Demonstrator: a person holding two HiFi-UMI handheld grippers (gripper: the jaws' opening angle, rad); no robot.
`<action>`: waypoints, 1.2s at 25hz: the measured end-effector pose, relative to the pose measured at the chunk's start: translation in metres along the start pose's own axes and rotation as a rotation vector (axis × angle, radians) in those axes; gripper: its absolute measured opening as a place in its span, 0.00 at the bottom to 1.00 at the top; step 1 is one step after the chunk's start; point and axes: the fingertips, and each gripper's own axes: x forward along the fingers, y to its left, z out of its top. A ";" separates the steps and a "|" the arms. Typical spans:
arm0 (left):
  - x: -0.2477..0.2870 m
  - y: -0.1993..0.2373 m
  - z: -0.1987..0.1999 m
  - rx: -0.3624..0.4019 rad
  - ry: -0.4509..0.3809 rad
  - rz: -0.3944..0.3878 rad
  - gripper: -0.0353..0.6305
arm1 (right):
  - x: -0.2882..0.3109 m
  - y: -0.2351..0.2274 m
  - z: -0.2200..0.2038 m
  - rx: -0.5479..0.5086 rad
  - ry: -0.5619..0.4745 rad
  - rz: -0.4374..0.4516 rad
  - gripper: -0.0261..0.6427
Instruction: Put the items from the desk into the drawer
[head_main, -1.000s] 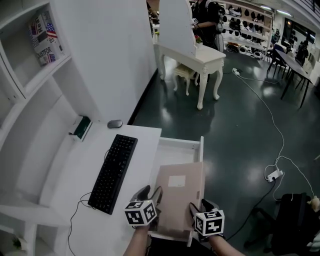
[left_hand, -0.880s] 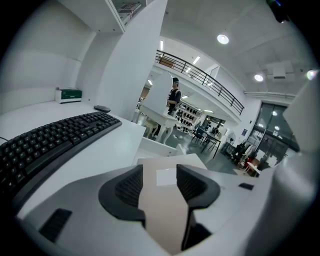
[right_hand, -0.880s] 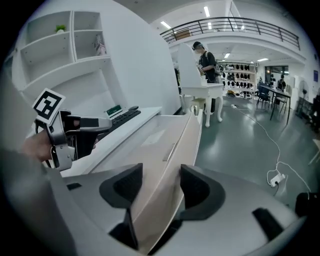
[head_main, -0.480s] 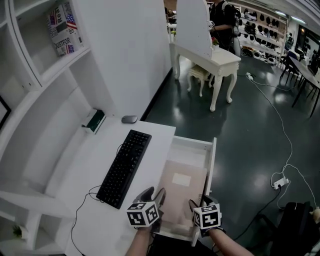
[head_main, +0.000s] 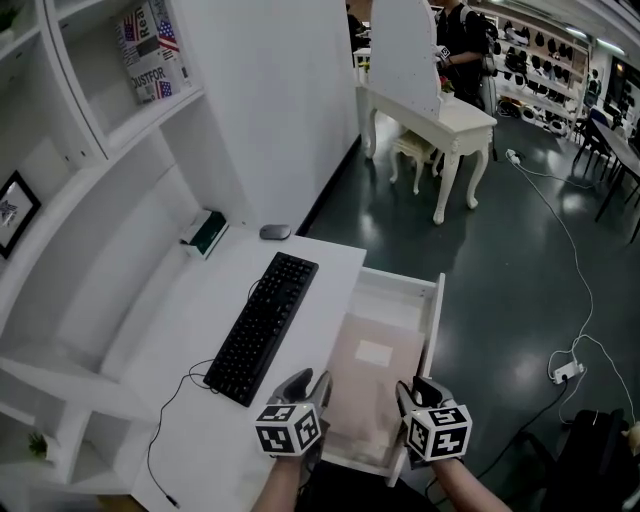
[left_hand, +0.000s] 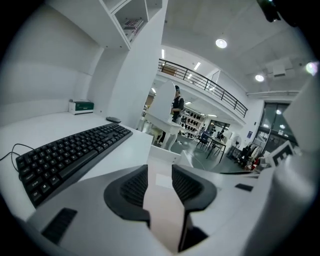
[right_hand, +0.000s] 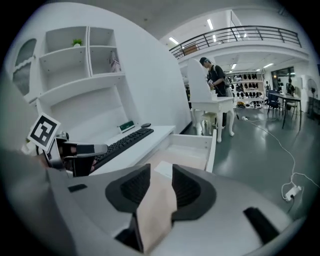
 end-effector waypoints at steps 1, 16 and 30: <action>-0.003 -0.001 0.001 0.005 -0.008 0.003 0.27 | -0.004 0.001 0.005 0.002 -0.018 0.002 0.23; -0.061 -0.003 0.017 0.087 -0.114 0.070 0.13 | -0.060 0.021 0.050 -0.053 -0.192 0.022 0.04; -0.106 0.001 0.025 0.129 -0.179 0.113 0.09 | -0.096 0.042 0.065 -0.086 -0.277 0.054 0.04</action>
